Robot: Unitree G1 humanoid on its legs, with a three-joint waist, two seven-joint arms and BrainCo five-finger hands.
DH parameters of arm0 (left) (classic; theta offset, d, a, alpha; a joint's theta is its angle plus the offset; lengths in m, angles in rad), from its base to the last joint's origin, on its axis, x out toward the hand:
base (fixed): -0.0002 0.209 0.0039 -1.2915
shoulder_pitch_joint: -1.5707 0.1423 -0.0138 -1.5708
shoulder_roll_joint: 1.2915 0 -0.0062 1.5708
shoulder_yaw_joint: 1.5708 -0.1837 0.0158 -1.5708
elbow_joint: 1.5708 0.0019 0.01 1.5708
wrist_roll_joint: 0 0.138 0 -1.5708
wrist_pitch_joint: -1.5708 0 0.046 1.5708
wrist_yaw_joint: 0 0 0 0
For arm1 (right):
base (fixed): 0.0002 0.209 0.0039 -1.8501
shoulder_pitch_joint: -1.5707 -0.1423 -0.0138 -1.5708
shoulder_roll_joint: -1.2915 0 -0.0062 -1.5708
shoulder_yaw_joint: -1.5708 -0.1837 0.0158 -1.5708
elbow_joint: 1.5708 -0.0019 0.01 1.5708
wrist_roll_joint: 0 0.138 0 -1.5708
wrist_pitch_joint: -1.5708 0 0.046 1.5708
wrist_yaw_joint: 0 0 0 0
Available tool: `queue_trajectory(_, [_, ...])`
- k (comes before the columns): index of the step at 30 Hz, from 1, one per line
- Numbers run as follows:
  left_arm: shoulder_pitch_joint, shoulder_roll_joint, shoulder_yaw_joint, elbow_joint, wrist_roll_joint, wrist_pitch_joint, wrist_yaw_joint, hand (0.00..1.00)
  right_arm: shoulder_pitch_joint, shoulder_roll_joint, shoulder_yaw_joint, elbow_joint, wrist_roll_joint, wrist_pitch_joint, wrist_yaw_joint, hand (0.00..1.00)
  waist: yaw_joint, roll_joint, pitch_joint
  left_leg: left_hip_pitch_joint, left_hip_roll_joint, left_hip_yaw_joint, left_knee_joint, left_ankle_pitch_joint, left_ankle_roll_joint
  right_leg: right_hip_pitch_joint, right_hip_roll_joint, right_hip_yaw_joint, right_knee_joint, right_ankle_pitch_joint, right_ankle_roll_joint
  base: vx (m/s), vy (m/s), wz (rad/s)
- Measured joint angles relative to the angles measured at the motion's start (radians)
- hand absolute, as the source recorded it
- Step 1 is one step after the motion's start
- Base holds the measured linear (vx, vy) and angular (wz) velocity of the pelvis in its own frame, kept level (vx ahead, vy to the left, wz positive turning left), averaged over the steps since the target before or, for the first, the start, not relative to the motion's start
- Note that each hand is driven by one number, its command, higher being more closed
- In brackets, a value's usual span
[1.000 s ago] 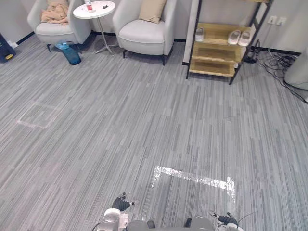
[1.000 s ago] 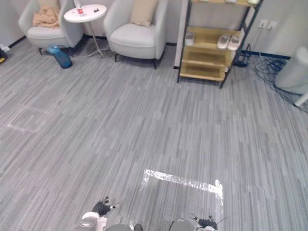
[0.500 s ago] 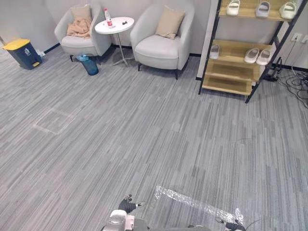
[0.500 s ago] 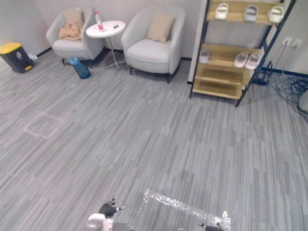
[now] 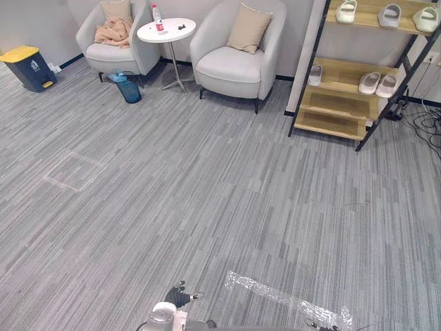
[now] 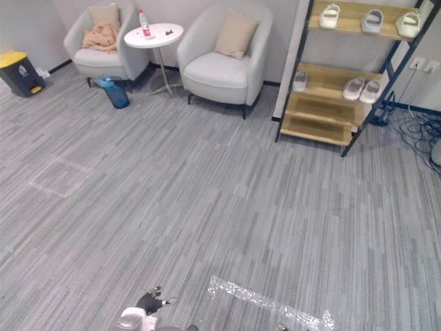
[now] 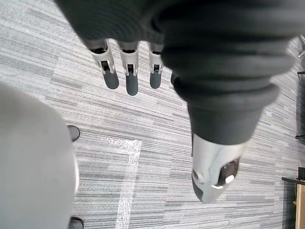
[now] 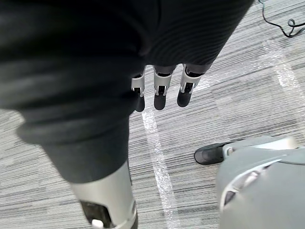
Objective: Pick up cushions and gather them together orderly.
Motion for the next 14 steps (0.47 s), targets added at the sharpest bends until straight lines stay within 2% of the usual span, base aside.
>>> queue_trajectory(5, [0.005,0.001,0.001,0.005,0.0,0.0,0.0,0.0,0.002,0.0,0.001,0.002,0.0,0.0,0.0,0.0,0.003,-0.011,-0.008,0.02,0.0,0.002,-0.033,0.014,-0.003,0.005,0.004,0.006,-0.01,0.009,-0.007,-0.04,-0.017,-0.04])
queue_trajectory(14, [0.007,0.005,0.009,0.008,0.0,0.0,0.0,0.0,0.005,0.0,0.007,0.002,0.001,0.0,-0.001,0.0,0.001,-0.015,-0.016,0.034,-0.004,0.063,-0.071,0.034,0.003,-0.013,0.005,0.069,-0.058,0.059,0.003,-0.07,0.021,-0.2])
